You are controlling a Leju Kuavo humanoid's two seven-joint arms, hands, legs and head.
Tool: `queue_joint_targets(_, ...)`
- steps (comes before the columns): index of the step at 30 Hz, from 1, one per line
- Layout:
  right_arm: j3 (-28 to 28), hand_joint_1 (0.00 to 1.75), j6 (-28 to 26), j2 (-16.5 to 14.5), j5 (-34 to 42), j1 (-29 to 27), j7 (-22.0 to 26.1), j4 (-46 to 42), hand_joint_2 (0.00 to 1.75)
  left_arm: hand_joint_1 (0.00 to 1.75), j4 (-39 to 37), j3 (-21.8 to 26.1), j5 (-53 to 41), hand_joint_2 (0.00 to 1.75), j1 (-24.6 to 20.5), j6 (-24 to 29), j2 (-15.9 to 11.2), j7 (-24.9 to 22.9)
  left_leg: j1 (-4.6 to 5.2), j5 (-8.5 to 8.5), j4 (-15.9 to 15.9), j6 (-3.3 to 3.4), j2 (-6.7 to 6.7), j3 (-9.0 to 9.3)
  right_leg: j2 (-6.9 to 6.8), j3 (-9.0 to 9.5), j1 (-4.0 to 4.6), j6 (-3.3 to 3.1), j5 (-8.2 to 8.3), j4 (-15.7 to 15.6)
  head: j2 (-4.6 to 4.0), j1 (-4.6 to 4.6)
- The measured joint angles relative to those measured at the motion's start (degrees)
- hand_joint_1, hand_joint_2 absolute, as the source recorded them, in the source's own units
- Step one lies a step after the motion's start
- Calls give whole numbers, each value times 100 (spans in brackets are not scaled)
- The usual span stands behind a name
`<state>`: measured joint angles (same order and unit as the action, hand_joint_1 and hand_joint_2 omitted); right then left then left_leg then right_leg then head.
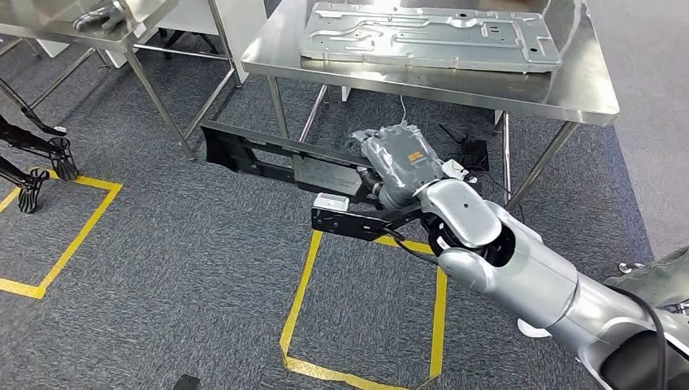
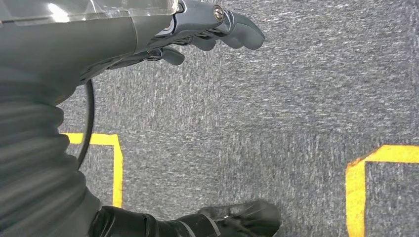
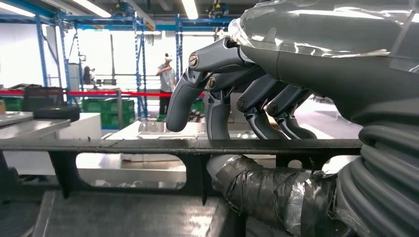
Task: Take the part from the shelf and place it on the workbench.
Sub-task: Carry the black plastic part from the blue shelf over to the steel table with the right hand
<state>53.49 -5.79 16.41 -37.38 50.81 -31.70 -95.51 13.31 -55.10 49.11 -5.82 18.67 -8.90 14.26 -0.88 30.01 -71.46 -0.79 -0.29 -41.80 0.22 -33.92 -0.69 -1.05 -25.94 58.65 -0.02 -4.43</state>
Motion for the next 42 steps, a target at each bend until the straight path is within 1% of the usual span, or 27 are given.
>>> queue_joint_targets(1,-3,175,1,27,0,1,-4,-22,175,0,0,0,4,175,2,0,0,-1,-10,-256,372,-2,6,131,1,42,-5,18,-38,9,-1,1)
queue_joint_targets(2,-9,175,2,51,-1,6,-9,-45,175,0,0,-1,8,175,1,1,0,-2,-6,-436,727,3,10,285,3,75,0,43,-75,17,-1,1)
queue_joint_targets(3,-16,175,4,69,-1,14,-19,-68,175,0,0,-1,10,175,-4,1,0,-2,5,-526,1023,23,12,415,6,91,5,72,-104,26,-1,-3)
queue_joint_targets(4,-23,175,8,87,-3,24,-37,-96,175,0,0,-1,13,175,-10,2,0,-4,20,-537,1187,48,12,492,7,96,11,101,-121,26,-1,-3)
queue_joint_targets(8,-40,175,53,162,-17,46,-138,-207,175,0,0,0,22,175,-15,2,1,-8,15,-460,1293,170,0,578,1,121,26,215,-170,-13,1,9)
queue_joint_targets(13,-48,175,82,197,-27,57,-168,-245,175,0,0,0,26,175,-6,3,2,-6,-6,-455,1332,210,-1,629,-3,89,19,245,-230,78,1,17)
queue_joint_targets(14,-55,175,102,219,-38,75,-187,-263,175,0,0,0,27,175,-5,3,2,-4,-3,-442,1340,234,0,651,-2,19,14,252,-294,234,1,26)
queue_joint_targets(15,-65,175,136,252,-54,104,-213,-288,175,0,0,0,27,175,-7,2,2,-3,3,-421,1346,266,1,680,-2,-143,10,262,-412,548,0,36)
queue_joint_targets(16,-74,175,203,320,-75,142,-259,-322,175,0,0,0,27,175,-8,1,2,-1,12,-371,1347,300,-6,741,-1,-397,9,271,-440,914,0,45)
queue_joint_targets(17,-79,175,265,380,-91,178,-298,-350,175,0,0,0,28,175,-9,1,2,-1,18,-321,1341,316,-14,799,-1,-583,10,270,-361,1090,0,49)
queue_joint_targets(18,-82,175,329,450,-104,220,-336,-383,175,0,0,0,30,175,-8,0,2,-1,22,-262,1332,317,-26,867,-1,-668,10,261,-173,1051,-1,52)
queue_joint_targets(19,-83,175,381,514,-113,260,-371,-412,175,0,0,0,32,175,-5,0,2,-1,29,-199,1322,302,-38,930,1,-630,15,242,68,794,-1,55)
queue_joint_targets(20,-86,175,402,544,-115,306,-387,-436,175,0,0,0,34,175,-9,-1,2,-1,39,-157,1304,273,-46,956,3,-481,25,222,202,442,-1,56)
queue_joint_targets(21,-90,175,415,571,-116,345,-401,-461,175,0,0,0,37,175,-14,-3,2,-1,49,-126,1298,244,-51,969,6,-375,34,200,259,209,-1,55)
queue_joint_targets(22,-96,175,423,594,-116,372,-413,-485,175,0,0,0,41,175,-17,-5,3,-1,58,-104,1299,215,-53,971,12,-327,46,179,233,117,-1,54)
queue_joint_targets(25,-113,175,450,660,-116,394,-437,-548,175,0,0,0,52,175,-21,-9,1,-1,57,-42,1318,128,-29,1004,22,-250,34,95,182,47,0,49)
queue_joint_targets(27,-122,175,469,694,-116,404,-455,-570,175,0,0,0,55,175,-26,-10,0,-1,55,138,993,72,10,856,14,-165,5,32,150,1,1,28)
queue_joint_targets(29,-129,175,482,719,-116,410,-466,-586,175,0,0,0,57,175,-27,-11,1,-4,44,409,247,41,26,431,10,-112,9,-5,97,-6,0,9)
queue_joint_targets(30,-130,175,490,727,-115,407,-470,-593,175,0,0,0,58,175,-21,-12,1,-7,39,470,-84,35,26,209,14,-86,14,-10,64,-1,0,10)
queue_joint_targets(31,-130,175,498,736,-115,403,-473,-599,175,0,0,0,59,175,-12,-13,1,-10,37,422,-239,36,26,66,18,-52,18,-10,27,5,0,10)
queue_joint_targets(32,-130,175,507,745,-115,401,-477,-602,175,0,0,0,58,175,-5,-14,2,-12,37,258,-174,45,26,29,22,-9,20,-6,-13,14,0,9)
queue_joint_targets(34,-131,175,521,764,-114,406,-481,-609,175,0,-1,0,56,175,-2,-15,-1,-12,47,-241,508,98,26,258,26,99,22,12,-97,19,0,11)
queue_joint_targets(35,-132,175,532,774,-112,418,-483,-614,175,0,-1,0,56,175,-3,-15,-5,-11,66,-405,866,134,26,416,28,144,27,29,-133,15,-1,16)
queue_joint_targets(36,-133,175,548,780,-106,433,-484,-622,175,0,-1,0,57,175,-9,-14,-10,-8,87,-480,1124,172,27,539,32,176,27,54,-159,3,-1,20)
queue_joint_targets(38,-134,175,602,798,-89,463,-489,-639,175,0,-1,0,60,175,-18,-13,-15,-3,126,-441,1317,231,27,645,37,212,28,120,-159,1,-1,28)
queue_joint_targets(40,-136,175,668,824,-79,485,-502,-667,175,0,0,0,63,175,-18,-13,-14,-5,117,-419,1398,288,24,728,31,223,20,187,-161,65,0,32)
queue_joint_targets(42,-139,175,722,860,-79,535,-535,-716,175,0,0,0,68,175,-16,-14,-10,-14,92,-393,1452,354,22,844,20,51,14,245,-302,402,0,49)
